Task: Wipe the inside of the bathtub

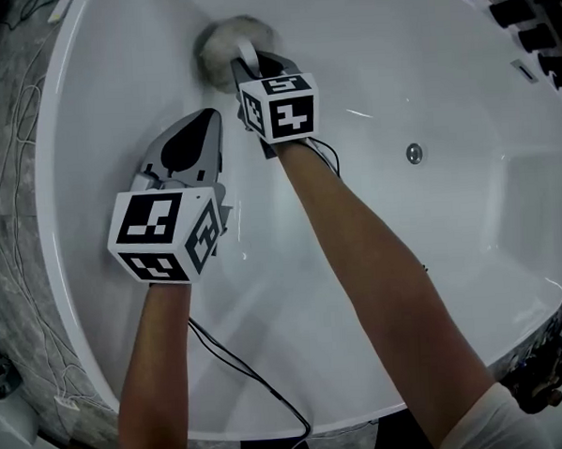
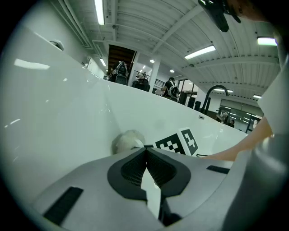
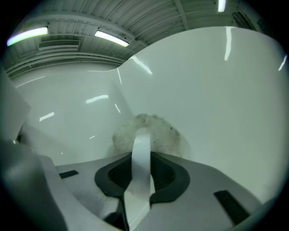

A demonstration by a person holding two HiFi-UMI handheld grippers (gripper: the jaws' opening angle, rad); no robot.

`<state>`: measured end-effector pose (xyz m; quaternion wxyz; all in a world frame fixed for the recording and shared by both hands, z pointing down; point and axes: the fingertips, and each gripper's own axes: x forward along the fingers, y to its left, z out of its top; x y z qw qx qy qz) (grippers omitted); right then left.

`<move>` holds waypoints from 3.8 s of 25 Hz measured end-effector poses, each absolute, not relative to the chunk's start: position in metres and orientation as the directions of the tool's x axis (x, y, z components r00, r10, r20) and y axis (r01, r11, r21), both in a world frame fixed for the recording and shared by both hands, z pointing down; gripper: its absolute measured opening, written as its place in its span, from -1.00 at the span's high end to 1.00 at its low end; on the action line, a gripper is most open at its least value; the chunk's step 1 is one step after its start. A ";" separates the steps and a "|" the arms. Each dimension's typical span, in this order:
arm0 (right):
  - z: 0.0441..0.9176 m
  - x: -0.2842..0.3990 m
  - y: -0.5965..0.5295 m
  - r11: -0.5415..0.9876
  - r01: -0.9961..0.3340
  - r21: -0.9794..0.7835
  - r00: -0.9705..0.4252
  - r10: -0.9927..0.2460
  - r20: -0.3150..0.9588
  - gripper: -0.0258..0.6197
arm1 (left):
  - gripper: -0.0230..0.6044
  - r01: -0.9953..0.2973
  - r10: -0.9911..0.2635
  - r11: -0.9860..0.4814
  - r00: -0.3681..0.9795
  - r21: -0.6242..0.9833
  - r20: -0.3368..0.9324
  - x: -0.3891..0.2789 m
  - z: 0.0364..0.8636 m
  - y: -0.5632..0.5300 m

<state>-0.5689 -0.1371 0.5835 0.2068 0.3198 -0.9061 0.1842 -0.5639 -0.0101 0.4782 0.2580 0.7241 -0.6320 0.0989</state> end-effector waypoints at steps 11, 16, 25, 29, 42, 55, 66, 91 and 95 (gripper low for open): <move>0.638 -0.553 -0.130 0.730 -0.656 -0.194 -0.694 -0.481 0.535 0.62 | 0.89 -0.968 -0.855 -0.071 0.183 0.241 0.484 -0.550 0.507 -0.006; 0.650 -0.541 -0.127 0.731 -0.657 -0.184 -0.686 -0.479 0.548 0.62 | 0.89 -0.967 -0.853 -0.074 0.189 0.245 0.486 -0.538 0.513 -0.004; 0.658 -0.491 -0.138 0.706 -0.687 -0.174 -0.656 -0.499 0.566 0.62 | 0.89 -0.969 -0.850 -0.079 0.189 0.236 0.491 -0.517 0.514 -0.007; 0.655 -0.474 -0.138 0.705 -0.689 -0.166 -0.651 -0.502 0.569 0.62 | 0.89 -0.968 -0.850 -0.085 0.194 0.236 0.490 -0.504 0.511 -0.008; 0.652 -0.394 -0.157 0.676 -0.722 -0.147 -0.616 -0.532 0.581 0.62 | 0.89 -0.963 -0.838 -0.134 0.235 0.232 0.493 -0.442 0.506 -0.026; 0.653 -0.298 -0.179 0.649 -0.751 -0.117 -0.576 -0.559 0.596 0.62 | 0.89 -0.959 -0.826 -0.172 0.266 0.226 0.497 -0.374 0.500 -0.047; 0.663 -0.220 -0.194 0.607 -0.785 -0.126 -0.551 -0.590 0.590 0.62 | 0.89 -0.961 -0.816 -0.181 0.265 0.208 0.514 -0.314 0.506 -0.048; 0.674 -0.032 -0.234 0.584 -0.805 -0.105 -0.520 -0.609 0.600 0.62 | 0.89 -0.947 -0.797 -0.231 0.316 0.224 0.514 -0.133 0.518 -0.093; 0.673 0.000 -0.244 0.578 -0.810 -0.096 -0.510 -0.615 0.602 0.62 | 0.89 -0.942 -0.795 -0.251 0.332 0.223 0.508 -0.106 0.515 -0.107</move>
